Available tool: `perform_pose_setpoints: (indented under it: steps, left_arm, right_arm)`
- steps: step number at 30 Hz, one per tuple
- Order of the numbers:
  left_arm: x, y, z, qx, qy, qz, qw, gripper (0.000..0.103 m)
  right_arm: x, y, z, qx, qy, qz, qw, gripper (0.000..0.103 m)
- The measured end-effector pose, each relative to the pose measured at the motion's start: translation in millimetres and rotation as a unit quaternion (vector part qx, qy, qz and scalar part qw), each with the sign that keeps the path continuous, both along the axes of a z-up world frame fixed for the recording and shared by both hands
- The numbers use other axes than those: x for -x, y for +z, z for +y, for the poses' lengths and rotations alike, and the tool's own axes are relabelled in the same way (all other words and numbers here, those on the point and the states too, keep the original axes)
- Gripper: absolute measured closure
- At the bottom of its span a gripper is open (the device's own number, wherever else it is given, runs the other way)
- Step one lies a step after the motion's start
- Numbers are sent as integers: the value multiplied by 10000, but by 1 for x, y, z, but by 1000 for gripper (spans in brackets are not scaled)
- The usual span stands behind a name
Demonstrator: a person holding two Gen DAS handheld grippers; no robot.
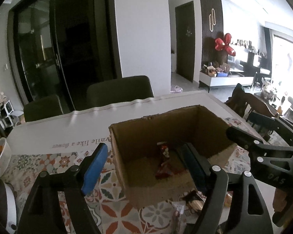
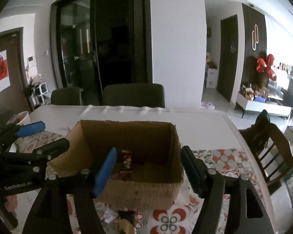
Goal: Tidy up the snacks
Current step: 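Grasp the white stick snack with the left tool while the right grasps the black-gold packet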
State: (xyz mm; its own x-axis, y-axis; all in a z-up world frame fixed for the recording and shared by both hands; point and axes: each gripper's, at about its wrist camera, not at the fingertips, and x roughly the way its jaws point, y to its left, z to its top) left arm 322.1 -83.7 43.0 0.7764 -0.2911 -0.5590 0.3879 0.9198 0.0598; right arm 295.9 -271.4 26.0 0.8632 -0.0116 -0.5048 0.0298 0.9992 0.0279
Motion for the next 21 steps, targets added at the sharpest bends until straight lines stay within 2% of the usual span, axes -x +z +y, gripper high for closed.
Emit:
perform_pose_setpoints:
  steps: [7, 14, 21]
  left_arm:
    - [39, 8, 11, 81, 33, -344, 9994, 24]
    - [74, 0, 13, -68, 92, -667, 9977, 25]
    - [92, -22, 14, -107, 83, -458, 9989, 25]
  right_arm:
    - [35, 7, -3, -41, -151, -296, 9994, 31]
    - [70, 3, -13, -76, -497, -515, 9974, 31]
    - [92, -11, -15, -55, -701, -504, 9962, 31]
